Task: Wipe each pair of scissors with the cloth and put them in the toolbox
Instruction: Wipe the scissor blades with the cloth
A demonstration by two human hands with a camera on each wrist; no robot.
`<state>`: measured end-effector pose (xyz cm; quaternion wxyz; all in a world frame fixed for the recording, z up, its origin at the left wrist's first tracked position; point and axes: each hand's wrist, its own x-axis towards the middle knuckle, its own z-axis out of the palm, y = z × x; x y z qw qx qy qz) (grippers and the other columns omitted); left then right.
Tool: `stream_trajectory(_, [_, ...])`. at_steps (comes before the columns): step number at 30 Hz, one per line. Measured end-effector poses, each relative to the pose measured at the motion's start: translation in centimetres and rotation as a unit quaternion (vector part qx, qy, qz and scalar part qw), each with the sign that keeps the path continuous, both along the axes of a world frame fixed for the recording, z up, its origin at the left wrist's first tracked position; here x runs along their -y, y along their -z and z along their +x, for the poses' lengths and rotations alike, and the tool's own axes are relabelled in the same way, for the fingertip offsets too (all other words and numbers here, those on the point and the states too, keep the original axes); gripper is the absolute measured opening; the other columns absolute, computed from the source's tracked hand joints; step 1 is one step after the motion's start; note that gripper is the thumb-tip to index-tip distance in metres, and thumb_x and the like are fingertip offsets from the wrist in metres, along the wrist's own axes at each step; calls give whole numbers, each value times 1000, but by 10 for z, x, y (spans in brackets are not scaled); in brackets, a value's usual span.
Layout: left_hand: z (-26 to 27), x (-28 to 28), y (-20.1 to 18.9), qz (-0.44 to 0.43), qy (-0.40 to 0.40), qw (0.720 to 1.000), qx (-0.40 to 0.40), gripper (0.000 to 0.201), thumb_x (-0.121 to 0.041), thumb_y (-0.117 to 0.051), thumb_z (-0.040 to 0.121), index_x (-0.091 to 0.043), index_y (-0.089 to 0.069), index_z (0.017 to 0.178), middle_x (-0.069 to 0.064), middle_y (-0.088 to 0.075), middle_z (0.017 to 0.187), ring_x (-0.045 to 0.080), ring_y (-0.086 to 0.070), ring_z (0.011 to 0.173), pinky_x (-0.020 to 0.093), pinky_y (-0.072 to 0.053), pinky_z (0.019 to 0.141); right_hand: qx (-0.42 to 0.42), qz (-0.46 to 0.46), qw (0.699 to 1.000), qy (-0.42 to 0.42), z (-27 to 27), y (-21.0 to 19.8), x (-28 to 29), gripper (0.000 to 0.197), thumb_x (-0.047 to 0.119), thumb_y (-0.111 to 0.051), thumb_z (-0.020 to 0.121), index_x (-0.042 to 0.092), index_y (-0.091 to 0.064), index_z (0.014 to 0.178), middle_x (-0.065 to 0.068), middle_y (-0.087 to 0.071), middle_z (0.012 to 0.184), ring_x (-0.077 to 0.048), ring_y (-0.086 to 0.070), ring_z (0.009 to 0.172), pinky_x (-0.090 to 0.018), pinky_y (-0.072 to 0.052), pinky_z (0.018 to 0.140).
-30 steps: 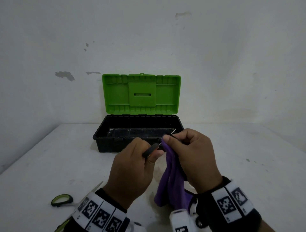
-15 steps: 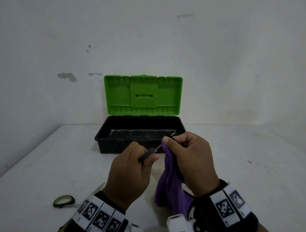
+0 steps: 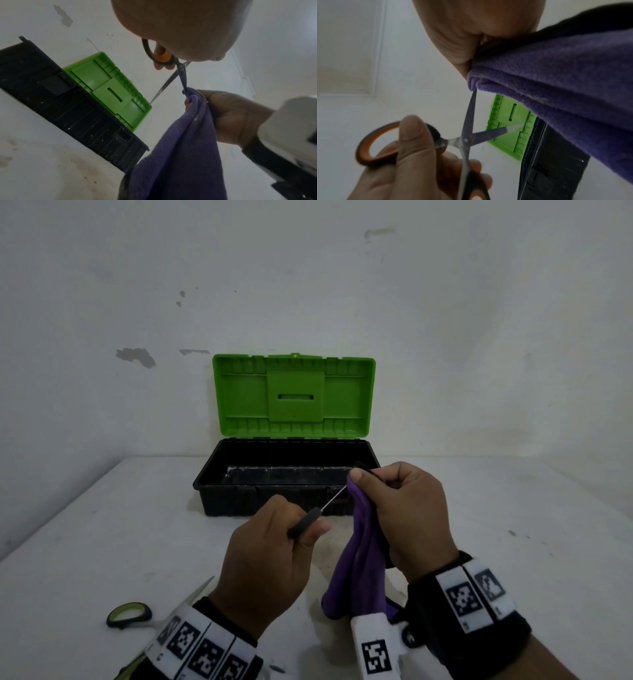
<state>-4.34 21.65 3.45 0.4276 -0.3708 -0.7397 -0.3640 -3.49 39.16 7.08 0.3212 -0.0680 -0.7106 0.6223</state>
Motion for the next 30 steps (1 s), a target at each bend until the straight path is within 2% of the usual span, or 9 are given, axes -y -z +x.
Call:
stream_trajectory(6, [0,3,3,0,-1,1000,16,33,-49,-38,101,-22,-42,82,-5,-44,63,7,-40,48,22,-42,47,0,48,999,-24,9,2,10,22,26,-85,76,18,-68,64,2,-68,56,-7,-57,49,-21,-46,51])
stream_trajectory(10, [2,2,2,-11,-8,1000,20,33,-48,-38,101,-21,-44,82,-5,-45,64,7,-41,49,20,-42,47,16,-12,1000,-7,-3,0,-3,23,23,-85,75,15,-68,63,-1,-66,55,-11,-57,49,-26,-48,51])
stream_trajectory(14, [7,3,-7,86,-6,982,166,35,-48,-42,98,-21,-51,77,-6,-49,57,13,-53,53,22,-47,48,25,-96,995,-12,-7,-3,-29,19,18,-83,78,11,-69,69,-6,-68,61,-17,-61,55,-29,-50,54])
stream_trajectory(16, [10,3,-18,187,42,925,328,40,-49,-47,94,-15,-53,75,-2,-49,51,15,-55,49,26,-50,45,25,-102,994,-11,-5,-5,-44,16,16,-81,79,8,-69,73,-6,-69,63,-18,-61,56,-26,-50,51])
stream_trajectory(18, [8,4,-26,261,85,837,474,42,-46,-51,90,-5,-53,81,2,-43,50,21,-54,47,30,-50,45,28,-47,998,3,-1,-5,-56,15,17,-80,80,9,-69,74,-3,-71,64,-14,-62,56,-23,-50,50])
stream_trajectory(20, [6,5,-30,303,111,766,556,40,-43,-53,94,-4,-54,85,7,-39,55,22,-53,47,32,-49,47,29,25,999,7,6,-4,-60,15,18,-81,80,10,-70,74,-3,-74,67,-12,-64,58,-24,-51,53])
stream_trajectory(22, [5,3,-33,330,136,718,597,36,-43,-54,95,-10,-56,81,3,-38,55,21,-53,48,32,-48,49,19,58,998,-21,13,-4,-53,14,15,-82,79,8,-70,74,-7,-74,68,-12,-64,57,-24,-51,54])
stream_trajectory(25, [6,-3,-33,345,155,683,625,35,-44,-55,94,-13,-53,77,1,-38,56,20,-54,48,31,-48,49,10,79,994,-71,25,-5,-37,12,10,-84,75,9,-72,74,-7,-74,67,-12,-65,56,-22,-52,53])
stream_trajectory(30, [7,-11,-36,335,132,665,654,35,-46,-58,91,-12,-55,84,2,-42,64,18,-57,48,29,-50,49,33,96,985,-136,35,-7,-17,15,10,-86,72,16,-73,70,-4,-75,68,-19,-70,62,-34,-58,62])
